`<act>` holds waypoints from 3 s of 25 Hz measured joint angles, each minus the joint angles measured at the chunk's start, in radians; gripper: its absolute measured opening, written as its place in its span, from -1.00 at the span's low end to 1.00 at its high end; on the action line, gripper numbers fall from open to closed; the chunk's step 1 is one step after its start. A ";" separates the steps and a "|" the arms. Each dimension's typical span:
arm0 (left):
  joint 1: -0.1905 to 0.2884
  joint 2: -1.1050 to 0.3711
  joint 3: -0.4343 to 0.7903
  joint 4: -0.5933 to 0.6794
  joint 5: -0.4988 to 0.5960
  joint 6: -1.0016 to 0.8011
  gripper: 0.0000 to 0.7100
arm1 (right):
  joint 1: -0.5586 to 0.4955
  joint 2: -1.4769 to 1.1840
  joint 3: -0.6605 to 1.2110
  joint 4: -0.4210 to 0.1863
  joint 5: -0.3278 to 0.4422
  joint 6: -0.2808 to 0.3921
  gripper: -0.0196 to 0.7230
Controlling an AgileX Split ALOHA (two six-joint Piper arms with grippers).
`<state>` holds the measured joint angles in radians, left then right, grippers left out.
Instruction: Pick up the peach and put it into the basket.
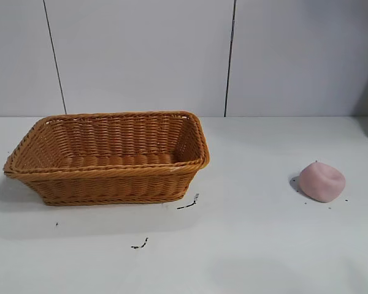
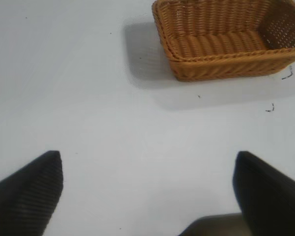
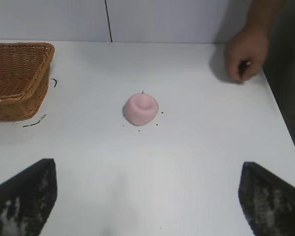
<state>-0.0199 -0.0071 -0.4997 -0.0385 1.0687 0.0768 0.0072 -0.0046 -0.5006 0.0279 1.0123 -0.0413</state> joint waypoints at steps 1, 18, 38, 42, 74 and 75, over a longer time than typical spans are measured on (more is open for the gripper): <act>0.000 0.000 0.000 0.000 0.000 0.000 0.95 | 0.000 0.000 0.000 0.000 0.000 0.000 0.91; 0.000 0.000 0.000 0.000 0.000 0.000 0.95 | 0.000 0.323 -0.109 -0.007 -0.010 0.002 0.91; 0.000 0.000 0.000 0.000 0.000 0.000 0.95 | 0.007 1.694 -0.777 -0.010 -0.006 0.003 0.91; 0.000 0.000 0.000 0.000 0.000 0.000 0.95 | 0.041 1.830 -0.870 -0.014 -0.026 -0.005 0.91; 0.000 0.000 0.000 0.000 0.000 0.000 0.95 | 0.046 2.080 -0.979 -0.020 -0.093 -0.012 -0.87; 0.000 0.000 0.000 0.000 0.000 0.000 0.95 | 0.046 2.064 -1.013 -0.021 -0.069 -0.012 -0.88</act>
<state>-0.0199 -0.0071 -0.4997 -0.0385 1.0687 0.0768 0.0535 2.0598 -1.5134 0.0068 0.9434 -0.0531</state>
